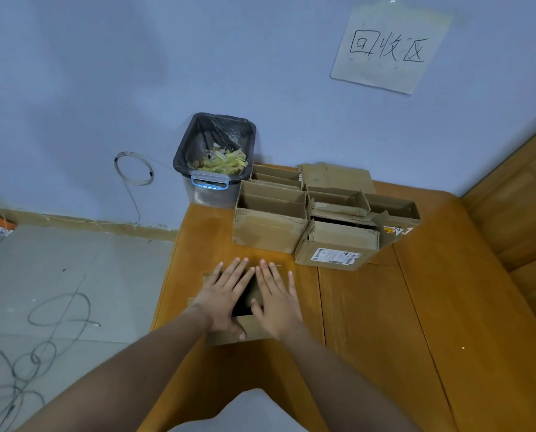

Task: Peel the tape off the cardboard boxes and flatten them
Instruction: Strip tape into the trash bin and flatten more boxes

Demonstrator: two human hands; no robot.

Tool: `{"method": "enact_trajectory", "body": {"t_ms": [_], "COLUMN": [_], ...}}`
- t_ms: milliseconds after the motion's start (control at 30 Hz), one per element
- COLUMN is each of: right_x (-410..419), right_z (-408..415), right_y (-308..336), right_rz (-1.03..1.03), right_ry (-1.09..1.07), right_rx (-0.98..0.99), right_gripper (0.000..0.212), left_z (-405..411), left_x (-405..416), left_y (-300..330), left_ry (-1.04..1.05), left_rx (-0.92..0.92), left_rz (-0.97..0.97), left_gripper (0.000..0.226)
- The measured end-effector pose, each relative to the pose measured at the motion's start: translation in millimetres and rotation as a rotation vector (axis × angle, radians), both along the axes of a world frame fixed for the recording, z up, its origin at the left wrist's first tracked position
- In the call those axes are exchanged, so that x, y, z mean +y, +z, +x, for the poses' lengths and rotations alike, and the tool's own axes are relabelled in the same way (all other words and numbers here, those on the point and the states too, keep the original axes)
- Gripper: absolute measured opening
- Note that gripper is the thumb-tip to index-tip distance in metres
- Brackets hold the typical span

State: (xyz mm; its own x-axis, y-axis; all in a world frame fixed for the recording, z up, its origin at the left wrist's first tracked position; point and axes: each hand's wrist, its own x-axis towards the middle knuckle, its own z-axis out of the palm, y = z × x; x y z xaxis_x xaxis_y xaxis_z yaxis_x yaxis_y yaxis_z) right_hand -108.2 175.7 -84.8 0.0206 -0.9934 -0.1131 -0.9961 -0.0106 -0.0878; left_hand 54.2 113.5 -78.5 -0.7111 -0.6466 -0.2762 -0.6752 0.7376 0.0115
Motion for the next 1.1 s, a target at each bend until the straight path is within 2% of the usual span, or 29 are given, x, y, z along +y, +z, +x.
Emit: {"method": "enact_trajectory", "body": {"t_ms": [100,300,567,667,900,1100], "right_x": [-21,-37,-26,-20,-19,-18], "right_z": [4,6,-4,-11,-22,-43], "right_y": [1,-8,-13,-12,3,15], "right_rz": [0.045,0.273,0.204,0.159,0.038,0.020], "right_ry": [-0.048,-0.056,-0.050,-0.041,-0.121,-0.210], "right_rx": [-0.016,-0.076,-0.122,-0.145,-0.253,-0.338], "right_gripper": [0.072,0.084,0.073,0.066,0.055,0.052], "left_z": [-1,-1,-5,1,11,37], "left_x": [1,-1,-12,-16,-16,-21], "left_y": [-1,-6,-1,1,5,13], "left_ry": [0.014,0.089,0.046,0.058,0.139,0.205], "left_rx": [-0.044,-0.168,-0.190,-0.138,0.045,0.271], "left_rz": [0.016,0.142,0.180,0.196,0.157,0.184], "left_gripper": [0.138,0.142,0.136,0.126,0.072,0.065]}}
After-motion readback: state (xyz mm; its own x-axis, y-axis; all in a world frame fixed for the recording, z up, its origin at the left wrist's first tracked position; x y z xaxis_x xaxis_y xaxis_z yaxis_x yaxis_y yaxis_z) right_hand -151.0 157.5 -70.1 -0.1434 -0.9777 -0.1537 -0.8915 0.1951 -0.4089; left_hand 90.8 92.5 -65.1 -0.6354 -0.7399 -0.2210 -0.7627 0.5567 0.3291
